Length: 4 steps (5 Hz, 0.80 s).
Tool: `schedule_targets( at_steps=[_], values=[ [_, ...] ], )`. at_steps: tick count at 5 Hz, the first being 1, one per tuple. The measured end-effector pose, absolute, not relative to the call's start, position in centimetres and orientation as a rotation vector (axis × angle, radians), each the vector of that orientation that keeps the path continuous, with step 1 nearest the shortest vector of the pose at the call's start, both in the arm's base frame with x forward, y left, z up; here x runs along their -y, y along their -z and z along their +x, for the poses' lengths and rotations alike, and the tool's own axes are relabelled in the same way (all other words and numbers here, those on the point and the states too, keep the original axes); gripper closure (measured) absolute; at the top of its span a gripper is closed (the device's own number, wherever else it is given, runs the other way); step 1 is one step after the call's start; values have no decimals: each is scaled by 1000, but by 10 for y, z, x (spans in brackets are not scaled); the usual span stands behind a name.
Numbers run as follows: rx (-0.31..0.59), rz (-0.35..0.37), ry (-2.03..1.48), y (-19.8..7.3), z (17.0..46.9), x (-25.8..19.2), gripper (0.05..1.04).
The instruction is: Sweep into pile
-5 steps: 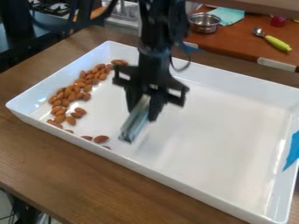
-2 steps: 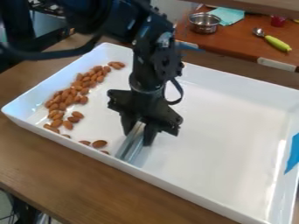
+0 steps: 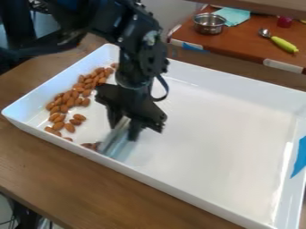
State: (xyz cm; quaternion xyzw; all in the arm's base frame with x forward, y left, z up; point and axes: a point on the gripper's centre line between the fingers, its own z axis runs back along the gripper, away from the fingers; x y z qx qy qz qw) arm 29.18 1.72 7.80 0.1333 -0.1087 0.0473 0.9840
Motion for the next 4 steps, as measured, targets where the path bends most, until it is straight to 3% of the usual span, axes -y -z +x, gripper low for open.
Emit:
schedule_targets(
  at_steps=[2,4],
  values=[
    [203,376,-3,-78,302,-57,699],
    [215,408,34,-76,305,-83,699]
  ],
)
